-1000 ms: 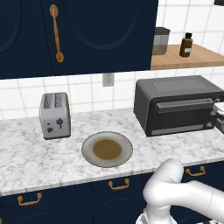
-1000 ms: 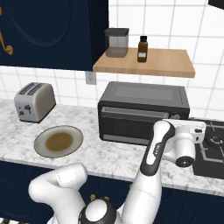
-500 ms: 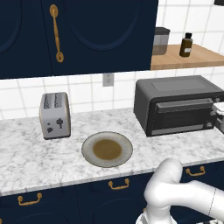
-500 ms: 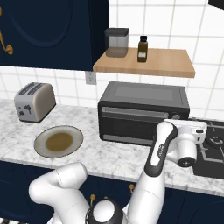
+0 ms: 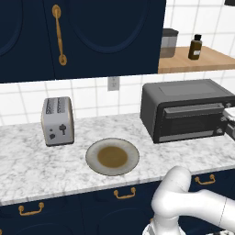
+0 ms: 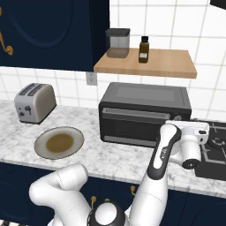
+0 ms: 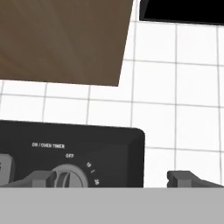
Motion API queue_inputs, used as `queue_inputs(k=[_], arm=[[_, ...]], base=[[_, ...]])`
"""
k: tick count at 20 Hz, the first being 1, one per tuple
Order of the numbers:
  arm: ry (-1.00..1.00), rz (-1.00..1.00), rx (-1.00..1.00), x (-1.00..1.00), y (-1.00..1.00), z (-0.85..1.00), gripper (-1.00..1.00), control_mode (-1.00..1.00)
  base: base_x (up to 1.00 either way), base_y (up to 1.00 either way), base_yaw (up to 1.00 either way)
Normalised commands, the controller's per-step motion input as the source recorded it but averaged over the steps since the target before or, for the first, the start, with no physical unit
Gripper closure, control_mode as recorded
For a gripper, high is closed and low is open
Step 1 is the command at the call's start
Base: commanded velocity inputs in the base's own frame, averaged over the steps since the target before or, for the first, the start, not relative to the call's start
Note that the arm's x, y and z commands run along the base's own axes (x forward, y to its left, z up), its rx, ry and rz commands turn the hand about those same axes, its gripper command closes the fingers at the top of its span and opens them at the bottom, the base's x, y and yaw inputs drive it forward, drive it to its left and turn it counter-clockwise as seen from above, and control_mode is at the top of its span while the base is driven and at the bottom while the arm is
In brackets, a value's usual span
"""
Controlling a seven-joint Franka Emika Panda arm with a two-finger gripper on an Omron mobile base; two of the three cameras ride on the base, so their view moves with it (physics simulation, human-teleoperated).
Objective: Pick up the kebab skewer and baguette bread, and place them inside the toaster oven. Close the toaster oven door and start by setting the timer.
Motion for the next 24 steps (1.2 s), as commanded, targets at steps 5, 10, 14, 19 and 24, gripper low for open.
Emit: queue_inputs(k=[5,10,14,19,24], arm=[[0.0,0.0,-0.02,0.0,0.0,-0.13,1.0,-1.0],[0.0,0.0,-0.02,0.2,0.0,-0.11,1.0,-1.0],[0.0,0.0,-0.03,0.39,0.0,0.0,1.0,-1.0],[0.0,-0.01,-0.04,0.09,0.0,0.0,1.0,-1.0],[0.0,-0.09,-0.05,0.0,0.09,0.0,1.0,-1.0]], base=[[0.0,0.0,0.0],[0.0,0.0,0.0],[0.0,0.0,0.0],[0.0,0.0,0.0],[0.0,0.0,0.0]])
